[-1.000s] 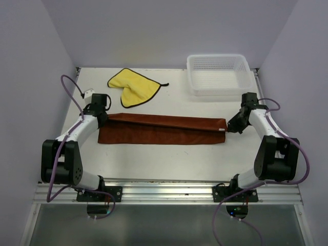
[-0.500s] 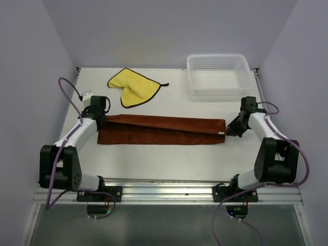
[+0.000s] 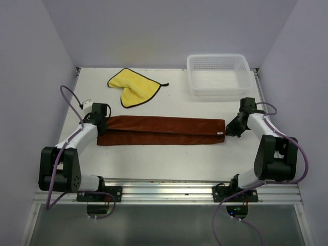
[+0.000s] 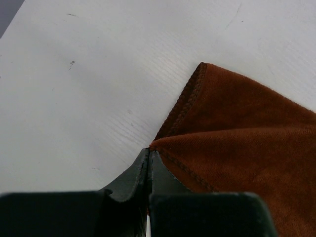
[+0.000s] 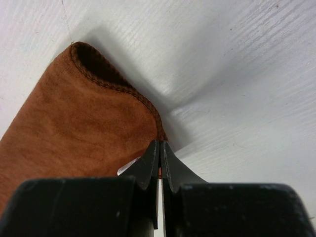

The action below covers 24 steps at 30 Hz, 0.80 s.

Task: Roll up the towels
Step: Fold the towel

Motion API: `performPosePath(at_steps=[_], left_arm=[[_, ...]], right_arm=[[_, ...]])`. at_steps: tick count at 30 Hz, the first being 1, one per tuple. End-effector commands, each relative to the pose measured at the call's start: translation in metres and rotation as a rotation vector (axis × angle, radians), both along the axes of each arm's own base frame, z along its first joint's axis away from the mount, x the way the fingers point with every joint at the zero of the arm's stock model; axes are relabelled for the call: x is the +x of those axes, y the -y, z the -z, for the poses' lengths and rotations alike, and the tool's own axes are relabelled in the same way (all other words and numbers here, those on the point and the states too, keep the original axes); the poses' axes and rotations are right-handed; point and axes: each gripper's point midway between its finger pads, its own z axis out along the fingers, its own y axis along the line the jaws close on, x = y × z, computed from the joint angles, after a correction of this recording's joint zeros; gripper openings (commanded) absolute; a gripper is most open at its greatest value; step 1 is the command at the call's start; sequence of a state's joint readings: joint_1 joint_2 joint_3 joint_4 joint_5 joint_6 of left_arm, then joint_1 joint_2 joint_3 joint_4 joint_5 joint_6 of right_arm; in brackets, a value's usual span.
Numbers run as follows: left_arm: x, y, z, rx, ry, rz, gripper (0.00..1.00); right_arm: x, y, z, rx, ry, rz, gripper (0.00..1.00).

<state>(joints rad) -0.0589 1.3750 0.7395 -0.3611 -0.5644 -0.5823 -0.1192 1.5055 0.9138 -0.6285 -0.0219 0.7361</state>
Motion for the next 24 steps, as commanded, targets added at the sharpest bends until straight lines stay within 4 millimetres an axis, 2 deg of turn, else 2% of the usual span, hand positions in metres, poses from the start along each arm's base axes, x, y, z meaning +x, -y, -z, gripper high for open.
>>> performPosePath(at_steps=[1, 7, 16, 24], left_arm=[[0.001, -0.010, -0.014, 0.022, 0.069, -0.056, 0.00], [0.001, -0.010, -0.022, 0.025, 0.082, -0.056, 0.00], [0.008, -0.011, -0.055, 0.053, 0.142, -0.057, 0.00], [-0.002, -0.010, -0.058, 0.066, 0.148, -0.088, 0.00]], right_arm=[[0.004, 0.005, 0.003, -0.018, 0.014, -0.009, 0.00], [0.005, 0.007, 0.005, -0.027, 0.007, -0.010, 0.00], [0.008, 0.008, 0.004, -0.031, 0.010, -0.014, 0.00], [0.010, 0.008, 0.003, -0.032, 0.009, -0.018, 0.00]])
